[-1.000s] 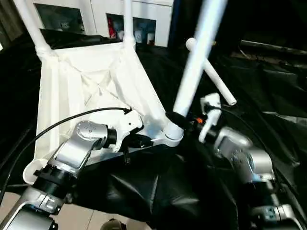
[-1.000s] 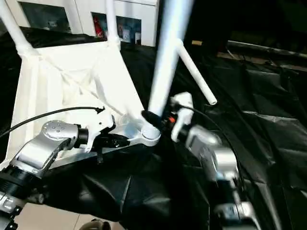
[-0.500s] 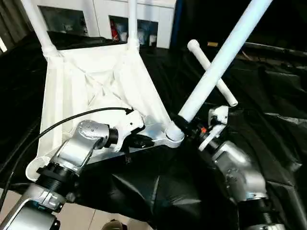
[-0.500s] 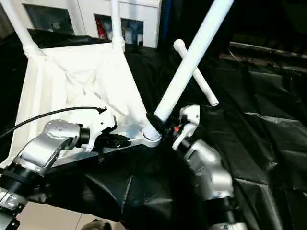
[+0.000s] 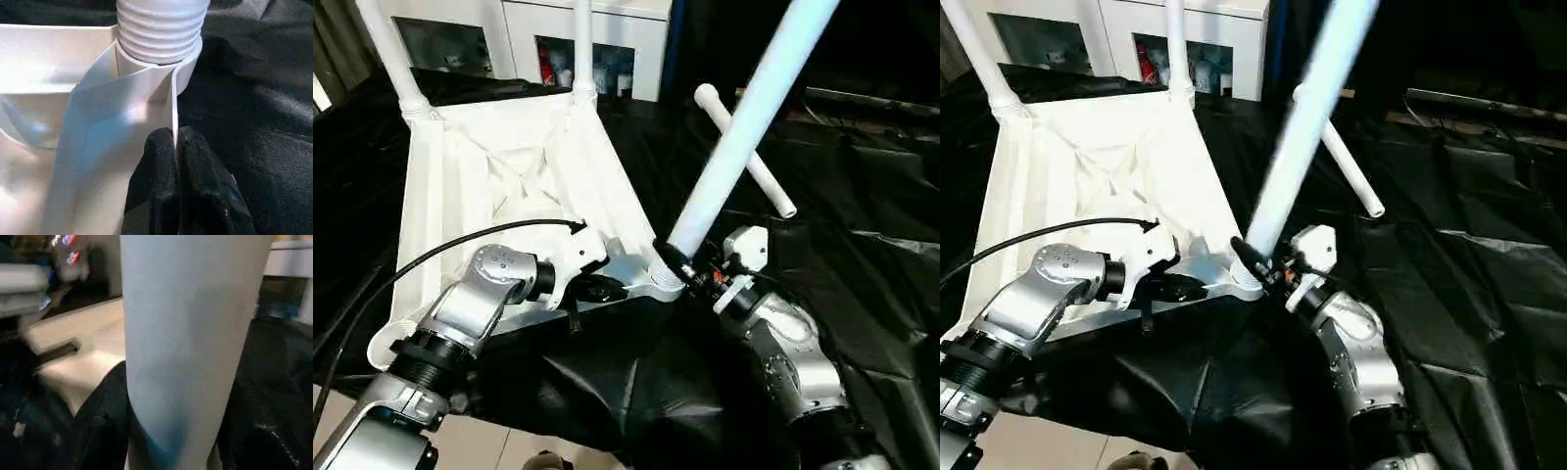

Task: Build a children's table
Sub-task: Insert table leg to table base

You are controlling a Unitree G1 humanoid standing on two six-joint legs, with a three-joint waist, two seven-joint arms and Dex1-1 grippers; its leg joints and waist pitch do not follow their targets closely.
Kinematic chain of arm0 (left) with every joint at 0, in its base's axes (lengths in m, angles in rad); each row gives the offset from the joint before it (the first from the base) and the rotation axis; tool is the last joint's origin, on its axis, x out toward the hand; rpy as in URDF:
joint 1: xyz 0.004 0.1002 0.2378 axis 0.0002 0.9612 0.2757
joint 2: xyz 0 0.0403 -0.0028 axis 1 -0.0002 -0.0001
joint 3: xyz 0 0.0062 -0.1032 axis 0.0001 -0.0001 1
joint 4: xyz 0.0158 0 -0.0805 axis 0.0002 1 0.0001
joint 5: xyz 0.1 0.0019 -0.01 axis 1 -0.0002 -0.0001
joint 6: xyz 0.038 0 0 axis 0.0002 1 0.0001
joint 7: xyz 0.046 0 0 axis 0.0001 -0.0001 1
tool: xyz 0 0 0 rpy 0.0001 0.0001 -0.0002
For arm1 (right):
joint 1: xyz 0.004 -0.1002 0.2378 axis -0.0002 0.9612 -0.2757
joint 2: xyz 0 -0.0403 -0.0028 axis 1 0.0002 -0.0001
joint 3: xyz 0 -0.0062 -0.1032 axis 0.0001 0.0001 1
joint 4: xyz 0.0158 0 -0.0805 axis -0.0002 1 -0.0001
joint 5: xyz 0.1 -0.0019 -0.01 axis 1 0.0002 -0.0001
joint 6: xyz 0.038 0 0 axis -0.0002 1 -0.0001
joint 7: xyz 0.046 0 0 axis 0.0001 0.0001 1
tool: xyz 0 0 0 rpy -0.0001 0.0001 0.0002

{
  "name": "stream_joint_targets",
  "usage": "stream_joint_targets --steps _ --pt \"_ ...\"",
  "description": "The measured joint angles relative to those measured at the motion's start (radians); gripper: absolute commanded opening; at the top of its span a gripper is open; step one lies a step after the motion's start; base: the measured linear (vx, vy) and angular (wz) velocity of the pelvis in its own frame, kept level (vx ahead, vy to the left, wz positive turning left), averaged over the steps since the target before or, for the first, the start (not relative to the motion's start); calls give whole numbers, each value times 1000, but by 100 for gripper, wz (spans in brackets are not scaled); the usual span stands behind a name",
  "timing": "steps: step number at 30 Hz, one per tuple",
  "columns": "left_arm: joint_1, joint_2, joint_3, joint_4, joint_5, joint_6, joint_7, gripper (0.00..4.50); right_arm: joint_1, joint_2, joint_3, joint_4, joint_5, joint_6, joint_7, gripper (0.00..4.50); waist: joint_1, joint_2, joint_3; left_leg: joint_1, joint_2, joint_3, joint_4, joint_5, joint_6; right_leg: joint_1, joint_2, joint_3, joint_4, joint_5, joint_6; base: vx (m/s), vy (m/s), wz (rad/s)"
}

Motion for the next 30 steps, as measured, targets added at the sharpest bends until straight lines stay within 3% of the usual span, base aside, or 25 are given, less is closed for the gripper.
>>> stream_joint_targets --steps 14,30 --pt "0 10 -2 5 0 -29 -38 0 -90 -90 6 5 44 185 205 190 0 -3 -3 -1 0 1 -5 2 4 1 0 -1 -7 0 0 0 0 0" --pt "17 56 -12 -10 -16 -61 -159 0 -134 -178 68 27 47 193 449 190 3 -10 -12 0 2 1 -6 2 9 4 0 -4 -15 0 -1 0 0 0"
